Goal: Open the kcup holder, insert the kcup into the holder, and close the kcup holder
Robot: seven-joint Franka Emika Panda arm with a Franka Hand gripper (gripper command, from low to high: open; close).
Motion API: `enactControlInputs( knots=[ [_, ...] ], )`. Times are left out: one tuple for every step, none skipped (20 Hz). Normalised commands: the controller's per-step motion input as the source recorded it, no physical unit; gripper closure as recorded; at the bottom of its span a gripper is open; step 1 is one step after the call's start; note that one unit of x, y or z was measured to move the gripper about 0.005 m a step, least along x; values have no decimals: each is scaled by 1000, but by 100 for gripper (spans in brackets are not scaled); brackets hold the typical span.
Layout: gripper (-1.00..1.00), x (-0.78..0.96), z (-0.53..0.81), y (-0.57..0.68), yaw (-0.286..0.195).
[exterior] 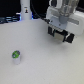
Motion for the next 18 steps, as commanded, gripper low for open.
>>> enactControlInputs(
  knots=[
    [100,902,174,-329,-80],
    [100,893,169,-341,-79],
    [100,889,170,-348,-81],
    [100,887,174,-351,-82],
    [100,882,170,-358,-84],
    [100,882,170,-366,-84],
    [100,876,173,-373,-85],
    [100,872,187,-379,-74],
    [100,879,175,-387,-91],
    [100,871,167,-385,-94],
    [100,863,160,-387,-99],
    [-100,567,156,-102,-68],
    [-100,556,172,-64,-71],
    [-100,495,177,-41,-73],
    [-100,420,182,-42,-77],
    [-100,314,174,-58,-78],
    [-100,284,166,-77,-79],
    [-100,164,246,-94,-77]
  ],
)
